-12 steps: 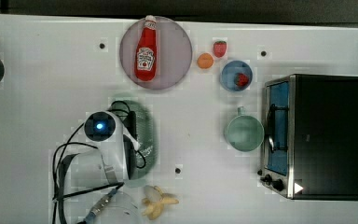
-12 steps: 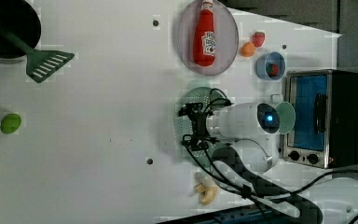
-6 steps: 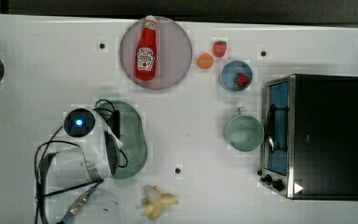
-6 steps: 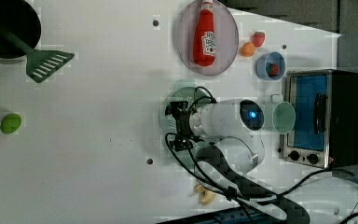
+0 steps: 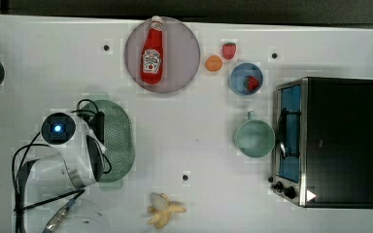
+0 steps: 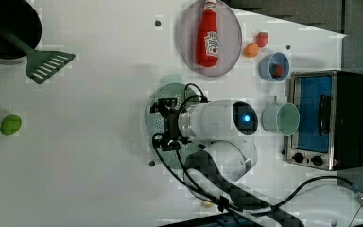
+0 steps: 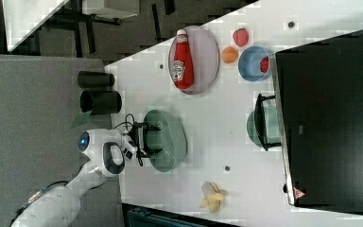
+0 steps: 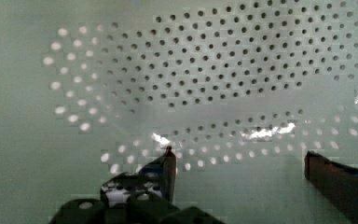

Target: Drag strainer right to left.

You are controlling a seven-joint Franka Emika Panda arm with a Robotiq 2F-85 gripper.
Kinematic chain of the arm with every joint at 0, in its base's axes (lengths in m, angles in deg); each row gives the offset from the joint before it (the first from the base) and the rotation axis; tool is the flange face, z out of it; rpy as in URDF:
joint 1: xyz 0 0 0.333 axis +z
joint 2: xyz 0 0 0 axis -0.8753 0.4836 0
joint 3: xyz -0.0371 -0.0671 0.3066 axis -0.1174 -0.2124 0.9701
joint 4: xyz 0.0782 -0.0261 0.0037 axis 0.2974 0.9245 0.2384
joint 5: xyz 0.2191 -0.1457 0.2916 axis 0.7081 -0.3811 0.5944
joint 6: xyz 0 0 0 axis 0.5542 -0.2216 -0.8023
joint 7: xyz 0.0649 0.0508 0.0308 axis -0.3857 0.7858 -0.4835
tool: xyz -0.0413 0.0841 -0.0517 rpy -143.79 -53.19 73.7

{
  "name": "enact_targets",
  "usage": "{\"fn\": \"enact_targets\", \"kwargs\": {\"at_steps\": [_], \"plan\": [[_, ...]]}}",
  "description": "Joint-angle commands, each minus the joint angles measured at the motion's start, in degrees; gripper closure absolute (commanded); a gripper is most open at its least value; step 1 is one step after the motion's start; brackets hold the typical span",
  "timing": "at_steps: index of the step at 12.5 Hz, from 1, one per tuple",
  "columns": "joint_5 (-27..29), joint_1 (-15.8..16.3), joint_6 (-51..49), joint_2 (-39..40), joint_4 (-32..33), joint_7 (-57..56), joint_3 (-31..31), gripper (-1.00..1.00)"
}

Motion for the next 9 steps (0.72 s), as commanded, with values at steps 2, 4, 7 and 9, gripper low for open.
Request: {"fn": "enact_targets", "kwargs": {"at_steps": [2, 4, 7, 9], "plan": [[1.77, 3.48, -1.30, 0.93, -2.43, 2.86, 0.37, -1.00], [2.67, 4.65, -1.14, 1.78, -3.93, 2.86, 0.37, -1.00], [3.36, 6.31, -1.13, 3.30, -6.59, 4.99, 0.37, -1.00], [4.10, 7.38, -1.15, 4.62, -8.46, 6.62, 0.37, -1.00]]}}
